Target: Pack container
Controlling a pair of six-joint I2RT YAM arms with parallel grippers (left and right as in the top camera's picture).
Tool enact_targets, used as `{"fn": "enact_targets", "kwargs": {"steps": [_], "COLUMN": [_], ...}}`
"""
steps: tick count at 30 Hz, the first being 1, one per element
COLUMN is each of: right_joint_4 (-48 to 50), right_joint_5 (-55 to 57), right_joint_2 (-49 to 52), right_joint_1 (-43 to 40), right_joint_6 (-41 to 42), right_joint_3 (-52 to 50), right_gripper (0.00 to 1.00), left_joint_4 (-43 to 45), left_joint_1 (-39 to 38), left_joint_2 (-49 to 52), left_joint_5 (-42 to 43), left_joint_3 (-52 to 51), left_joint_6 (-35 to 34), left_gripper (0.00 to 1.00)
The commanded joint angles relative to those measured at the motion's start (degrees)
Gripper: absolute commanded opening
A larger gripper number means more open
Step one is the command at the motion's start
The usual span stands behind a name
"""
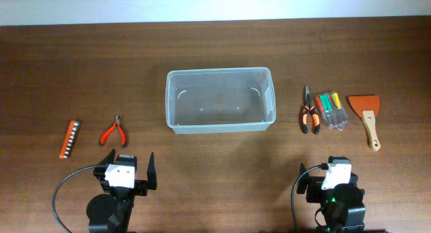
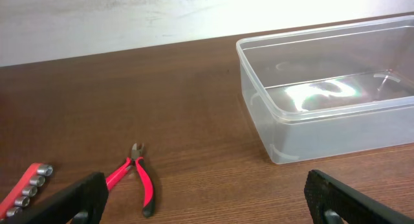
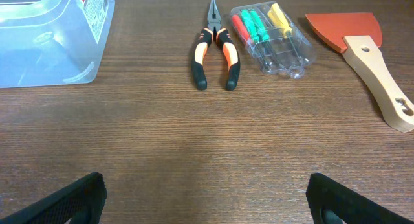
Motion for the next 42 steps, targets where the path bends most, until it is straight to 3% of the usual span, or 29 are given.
{"fn": "enact_targets", "kwargs": {"steps": [1, 30, 33, 37, 42], "right_joint_4": [0.2, 1.0, 2.9, 6.3, 4.9], "right_joint_5": [0.1, 0.8, -3.7, -11.6, -11.7], "right_joint_2": [-0.5, -0.5, -0.5, 0.2, 8.8], "right_joint_1": [-0.3, -0.3, -0.3, -0.3, -0.3], "right_joint_6": [-0.4, -0.4, -0.4, -0.4, -0.4], "right_joint_3": [-0.5, -0.5, -0.1, 2.9, 14.4], "right_gripper": [0.99, 0.99, 0.99, 0.99, 0.99], "left_joint_4": [0.2, 0.7, 3.5, 10.8, 7.8], "left_joint_1": [-0.1, -0.1, -0.1, -0.1, -0.1], "left_joint_2": [-0.5, -0.5, -0.5, -0.3, 5.7], "left_joint_5": [0.6, 0.6, 0.6, 0.6, 1.1], "left_joint_3": [-0.5, -0.5, -0.5, -0.3, 4.3], "left_joint_6": [-0.5, -0.5, -0.5, -0.5, -7.0], "left_gripper": [0.99, 0.99, 0.99, 0.99, 0.99]}}
